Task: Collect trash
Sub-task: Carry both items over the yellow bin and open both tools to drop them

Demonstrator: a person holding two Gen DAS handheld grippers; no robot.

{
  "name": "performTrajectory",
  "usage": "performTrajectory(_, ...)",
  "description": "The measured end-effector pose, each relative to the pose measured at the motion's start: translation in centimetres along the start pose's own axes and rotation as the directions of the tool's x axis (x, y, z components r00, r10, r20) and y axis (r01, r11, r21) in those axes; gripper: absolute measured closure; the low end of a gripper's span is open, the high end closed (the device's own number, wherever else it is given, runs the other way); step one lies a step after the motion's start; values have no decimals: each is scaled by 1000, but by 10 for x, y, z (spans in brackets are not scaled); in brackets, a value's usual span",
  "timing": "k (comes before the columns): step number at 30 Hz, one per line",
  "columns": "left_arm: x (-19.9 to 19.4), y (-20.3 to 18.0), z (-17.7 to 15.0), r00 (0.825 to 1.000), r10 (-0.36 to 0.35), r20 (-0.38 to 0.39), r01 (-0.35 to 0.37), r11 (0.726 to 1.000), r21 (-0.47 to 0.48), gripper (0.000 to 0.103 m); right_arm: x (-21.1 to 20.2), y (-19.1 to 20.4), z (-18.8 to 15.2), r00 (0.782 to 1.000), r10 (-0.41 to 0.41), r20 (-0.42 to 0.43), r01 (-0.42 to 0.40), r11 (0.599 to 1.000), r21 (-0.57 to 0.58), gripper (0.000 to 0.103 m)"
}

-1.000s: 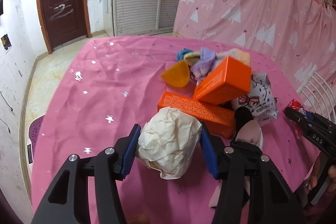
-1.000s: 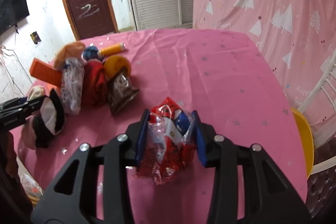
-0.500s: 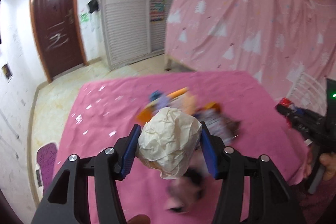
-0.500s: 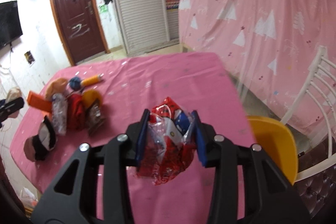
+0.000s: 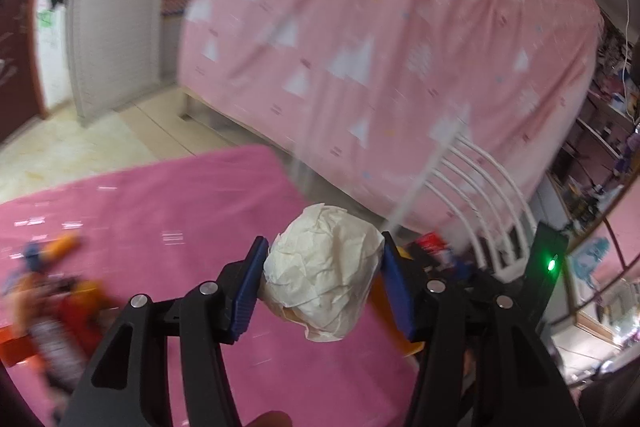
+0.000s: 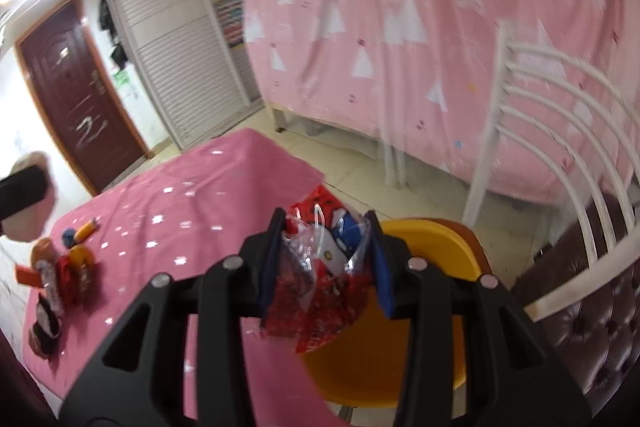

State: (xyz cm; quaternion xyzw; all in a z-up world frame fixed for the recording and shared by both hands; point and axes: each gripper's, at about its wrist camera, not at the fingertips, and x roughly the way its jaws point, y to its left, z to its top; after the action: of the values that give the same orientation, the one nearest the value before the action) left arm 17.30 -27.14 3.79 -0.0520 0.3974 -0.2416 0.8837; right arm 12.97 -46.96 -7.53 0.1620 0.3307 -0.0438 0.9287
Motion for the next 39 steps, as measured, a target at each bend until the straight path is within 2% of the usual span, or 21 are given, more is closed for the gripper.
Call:
performTrajectory(5,81,-42,13,994,13,-113,-12,1000,2,53,21,-34,1,998,10,-65,-6,999,54,65)
performTrajectory(9,130,-56,12,976,36,-213,-36,999,7,53,37,-46,-4,992,2,-126,7,997,71,65)
performTrajectory(12,149,-59,12,964,34,-265,-38,999,-10,53,51,-53,-9,984,5,-176,10,996,87,64)
performTrajectory(13,154,-60,12,961,43,-274,-49,999,-16,53,55,-55,-10,982,4,-191,13,996,92,62)
performTrajectory(14,158,-61,13,958,45,-283,-53,998,-18,51,60,-57,-12,977,8,-212,13,995,96,54)
performTrajectory(16,166,-61,15,952,46,-302,-56,998,-25,47,63,-59,-13,976,10,-219,13,995,104,52)
performTrajectory(18,168,-62,17,952,51,-301,-62,998,-25,41,65,-59,-14,974,9,-228,14,995,100,52)
performTrajectory(21,168,-62,18,953,66,-294,-75,997,-21,35,65,-62,-14,974,11,-225,14,994,111,42)
performTrajectory(30,145,-48,22,959,83,-270,-103,993,-62,34,52,-59,-10,983,47,-176,-25,992,128,41)
performTrajectory(34,120,-47,14,967,78,-244,-94,994,-54,34,36,-48,-6,991,51,-123,-37,993,108,32)
performTrajectory(39,72,-45,3,983,81,-165,-88,996,-33,33,13,-32,-1,996,65,-60,-60,995,84,31)
